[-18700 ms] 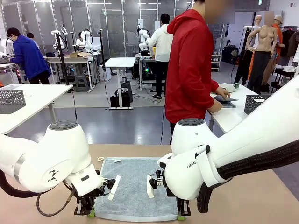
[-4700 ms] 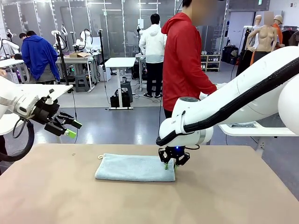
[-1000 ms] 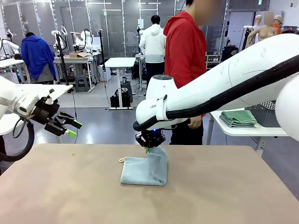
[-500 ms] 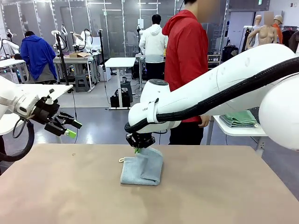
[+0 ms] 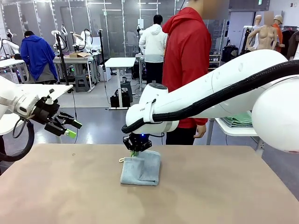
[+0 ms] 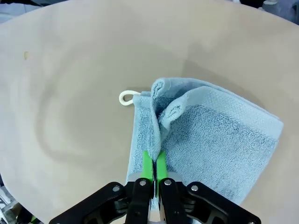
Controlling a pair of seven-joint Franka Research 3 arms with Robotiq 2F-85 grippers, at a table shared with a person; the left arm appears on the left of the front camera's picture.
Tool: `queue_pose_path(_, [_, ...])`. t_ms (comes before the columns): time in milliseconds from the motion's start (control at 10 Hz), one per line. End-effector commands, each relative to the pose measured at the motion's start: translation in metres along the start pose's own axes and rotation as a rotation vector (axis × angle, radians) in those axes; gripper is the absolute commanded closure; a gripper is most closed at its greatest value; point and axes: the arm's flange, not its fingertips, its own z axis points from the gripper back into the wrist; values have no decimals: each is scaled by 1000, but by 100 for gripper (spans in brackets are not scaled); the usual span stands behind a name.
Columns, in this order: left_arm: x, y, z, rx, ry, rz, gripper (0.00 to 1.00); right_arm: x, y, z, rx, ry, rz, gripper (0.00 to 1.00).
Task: Fold the towels and place them in the basket.
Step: When a person lays out a Towel with hook on the table, fold it in half twice.
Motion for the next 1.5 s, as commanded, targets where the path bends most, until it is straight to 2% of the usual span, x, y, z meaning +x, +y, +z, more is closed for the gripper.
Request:
queue_pose_path(0, [1, 0, 0, 9, 4, -2, 11, 4, -1, -1, 33, 26, 9, 100])
queue_pose_path(100, [1, 0, 0, 9, 4, -2, 11, 5, -2, -2, 41, 31, 8, 77])
queue_pose_path(200, [1, 0, 0, 9, 4, -2, 11, 4, -2, -3, 44, 32, 8, 77])
queue_pose_path(300, [1, 0, 0, 9, 4, -2, 11, 3, -2, -2, 47, 32, 9, 57])
queue_pose_path(400, [1, 0, 0, 9, 4, -2, 11, 0, -1, 0, 50, 31, 15, 74])
queue_pose_path(500, [1, 0, 0, 9, 4, -2, 11, -5, -1, 4, 56, 34, 21, 37])
queue_pose_path(600, [1, 0, 0, 9, 4, -2, 11, -12, -3, 12, 64, 37, 21, 54])
queue_pose_path(700, [1, 0, 0, 9, 4, -2, 11, -20, -9, 23, 60, 40, 12, 17])
queue_pose_path(800, [1, 0, 0, 9, 4, -2, 11, -29, -23, 38, 57, 31, 5, 34])
queue_pose_path(1100, [1, 0, 0, 9, 4, -2, 11, -66, -70, 79, 84, 28, -34, 34])
queue_pose_path(1400, [1, 0, 0, 9, 4, -2, 11, -78, -96, 94, 84, -3, -85, 34])
